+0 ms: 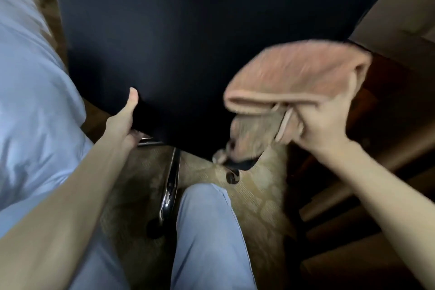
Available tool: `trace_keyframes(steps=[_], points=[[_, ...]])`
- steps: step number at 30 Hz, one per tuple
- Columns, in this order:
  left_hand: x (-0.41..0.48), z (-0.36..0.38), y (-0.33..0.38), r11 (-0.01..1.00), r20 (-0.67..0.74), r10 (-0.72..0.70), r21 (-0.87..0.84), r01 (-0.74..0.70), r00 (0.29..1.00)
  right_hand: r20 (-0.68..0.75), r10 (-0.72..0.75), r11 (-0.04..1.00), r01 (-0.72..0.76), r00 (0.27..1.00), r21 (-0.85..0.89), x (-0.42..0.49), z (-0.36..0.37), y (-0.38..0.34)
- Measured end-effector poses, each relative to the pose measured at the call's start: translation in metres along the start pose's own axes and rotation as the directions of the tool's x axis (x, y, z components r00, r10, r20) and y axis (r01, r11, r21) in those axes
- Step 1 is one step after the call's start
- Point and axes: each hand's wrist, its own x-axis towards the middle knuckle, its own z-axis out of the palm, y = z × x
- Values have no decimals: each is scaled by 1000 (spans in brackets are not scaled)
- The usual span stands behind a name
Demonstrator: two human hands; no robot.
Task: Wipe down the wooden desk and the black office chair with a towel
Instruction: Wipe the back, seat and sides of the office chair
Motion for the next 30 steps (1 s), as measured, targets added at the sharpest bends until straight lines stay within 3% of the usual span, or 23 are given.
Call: trace_keyframes(steps=[3,4,8,10,12,15,18,21,23,25,30], points=[[-5,0,1,999,23,-29,-14,30,999,-228,-245,968,251,942,-4,15,3,9],[-5,0,1,999,25,-34,-21,35,999,-260,-227,965,253,939,70,7,14,3],[0,-2,-7,999,65,-36,-28,38,997,-226,27,930,58,974,364,-81,71,-57],[3,-1,-13,999,85,-46,16,44,995,-97,142,886,-82,985,457,-122,94,-89],[3,2,-19,998,89,-37,52,32,995,81,258,861,-267,963,433,-151,117,-110],[0,6,-29,999,51,-16,48,14,999,385,414,770,-543,825,335,-171,136,-119],[-3,9,-33,997,81,-40,66,35,996,406,540,591,-676,737,440,-184,133,-111],[-6,7,-29,992,77,-98,92,90,992,454,692,279,-788,561,549,-188,125,-95],[-12,7,-26,983,80,-120,146,107,990,401,780,182,-786,481,590,-179,117,-75],[-17,4,-22,979,69,-106,185,92,992,289,833,163,-709,471,686,-160,111,-59],[-21,-9,18,992,25,74,96,-76,997,257,879,22,-572,402,820,-127,118,-95]])
